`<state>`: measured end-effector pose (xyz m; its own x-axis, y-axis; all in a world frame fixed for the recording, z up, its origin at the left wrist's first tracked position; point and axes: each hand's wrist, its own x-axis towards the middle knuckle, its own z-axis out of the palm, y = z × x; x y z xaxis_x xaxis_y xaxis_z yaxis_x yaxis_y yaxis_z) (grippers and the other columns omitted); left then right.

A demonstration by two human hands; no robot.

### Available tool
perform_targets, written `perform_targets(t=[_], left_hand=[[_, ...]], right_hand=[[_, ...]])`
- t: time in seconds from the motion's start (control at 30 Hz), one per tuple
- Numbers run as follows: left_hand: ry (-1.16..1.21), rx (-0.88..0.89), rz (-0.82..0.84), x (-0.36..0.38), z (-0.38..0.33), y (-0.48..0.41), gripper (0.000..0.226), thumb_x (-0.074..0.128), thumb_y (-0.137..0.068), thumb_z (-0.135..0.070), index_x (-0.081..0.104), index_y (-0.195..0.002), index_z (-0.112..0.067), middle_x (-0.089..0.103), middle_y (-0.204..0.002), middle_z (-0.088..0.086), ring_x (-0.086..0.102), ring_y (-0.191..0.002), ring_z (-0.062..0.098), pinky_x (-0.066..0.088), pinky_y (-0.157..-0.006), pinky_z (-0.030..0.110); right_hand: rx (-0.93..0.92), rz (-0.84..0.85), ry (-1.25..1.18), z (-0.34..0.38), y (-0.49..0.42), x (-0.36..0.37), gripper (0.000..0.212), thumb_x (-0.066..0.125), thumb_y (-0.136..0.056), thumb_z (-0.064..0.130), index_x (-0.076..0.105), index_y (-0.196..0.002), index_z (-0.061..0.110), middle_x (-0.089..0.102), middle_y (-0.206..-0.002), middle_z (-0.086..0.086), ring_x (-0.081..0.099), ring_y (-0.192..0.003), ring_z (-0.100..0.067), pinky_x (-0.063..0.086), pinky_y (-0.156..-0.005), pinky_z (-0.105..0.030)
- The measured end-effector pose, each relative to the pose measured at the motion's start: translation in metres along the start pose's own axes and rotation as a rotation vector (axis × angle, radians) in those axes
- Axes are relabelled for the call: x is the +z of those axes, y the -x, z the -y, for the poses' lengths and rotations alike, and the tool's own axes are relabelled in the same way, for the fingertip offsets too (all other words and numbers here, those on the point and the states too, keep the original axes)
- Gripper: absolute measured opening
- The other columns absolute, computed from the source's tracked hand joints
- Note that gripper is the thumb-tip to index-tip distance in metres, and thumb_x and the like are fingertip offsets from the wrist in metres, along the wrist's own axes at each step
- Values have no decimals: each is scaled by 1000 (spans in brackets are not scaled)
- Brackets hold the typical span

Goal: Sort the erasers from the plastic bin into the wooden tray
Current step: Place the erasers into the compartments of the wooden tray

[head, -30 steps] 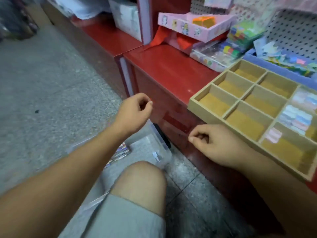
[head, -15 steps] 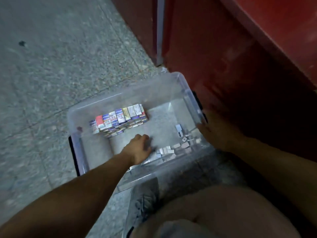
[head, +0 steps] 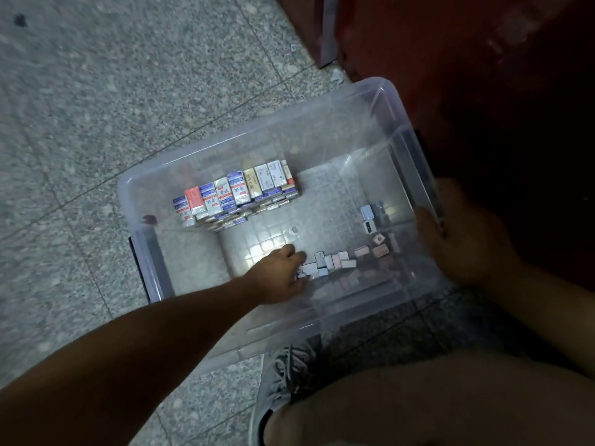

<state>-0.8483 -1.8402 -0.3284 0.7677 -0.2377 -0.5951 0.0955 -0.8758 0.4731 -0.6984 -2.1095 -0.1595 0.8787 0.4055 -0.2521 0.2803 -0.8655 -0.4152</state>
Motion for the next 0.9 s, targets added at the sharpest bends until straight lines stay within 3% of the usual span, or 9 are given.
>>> perform_targets(t=[0.13, 0.37, 0.5, 0.63, 0.77, 0.9], left_hand=[[143, -86, 113, 1, -5, -1, 42, 39, -80, -57, 50, -105, -27, 48, -104, -1, 62, -92, 26, 51, -85, 36], [408, -199, 77, 9, -10, 3, 33, 43, -80, -68, 51, -91, -39, 57, -105, -1, 60, -96, 19, 48, -95, 36], [442, -239, 146, 7, -15, -2, 27, 54, -97, -49, 55, -102, -23, 63, -95, -1, 57, -87, 17, 45, -82, 30], [423, -242, 132, 3, -24, -8, 31, 56, -98, -52, 56, -90, -22, 57, -84, -8, 54, -82, 15, 41, -76, 28], [401, -201, 69, 2, -28, -10, 26, 61, -96, -48, 61, -88, -23, 66, -95, -5, 61, -92, 17, 49, -86, 30], [444, -171, -8, 1, -28, -7, 20, 67, -90, -45, 62, -88, -26, 67, -93, -6, 64, -87, 17, 53, -85, 32]], right_hand=[[-16, -13, -19, -5, -1, 4, 48, 41, -95, 46, 47, -131, 14, 62, -120, -15, 61, -103, -40, 51, -84, -44], [-15, -39, -38, -10, 0, 10, 39, 46, -99, 38, 49, -131, 14, 64, -116, -16, 63, -98, -40, 50, -82, -44], [-27, -49, -50, -13, -1, 12, 37, 51, -97, 34, 49, -128, 14, 65, -110, -15, 63, -92, -40, 51, -80, -44], [-37, -72, -47, -16, -2, 15, 38, 49, -100, 36, 48, -131, 15, 66, -110, -17, 63, -94, -43, 52, -80, -46], [-39, -85, -47, -16, -2, 16, 46, 46, -94, 41, 49, -131, 14, 66, -113, -18, 63, -95, -43, 52, -80, -45], [-56, -107, -31, -17, -2, 18, 39, 50, -98, 34, 51, -130, 11, 65, -106, -18, 63, -89, -41, 52, -77, -44]])
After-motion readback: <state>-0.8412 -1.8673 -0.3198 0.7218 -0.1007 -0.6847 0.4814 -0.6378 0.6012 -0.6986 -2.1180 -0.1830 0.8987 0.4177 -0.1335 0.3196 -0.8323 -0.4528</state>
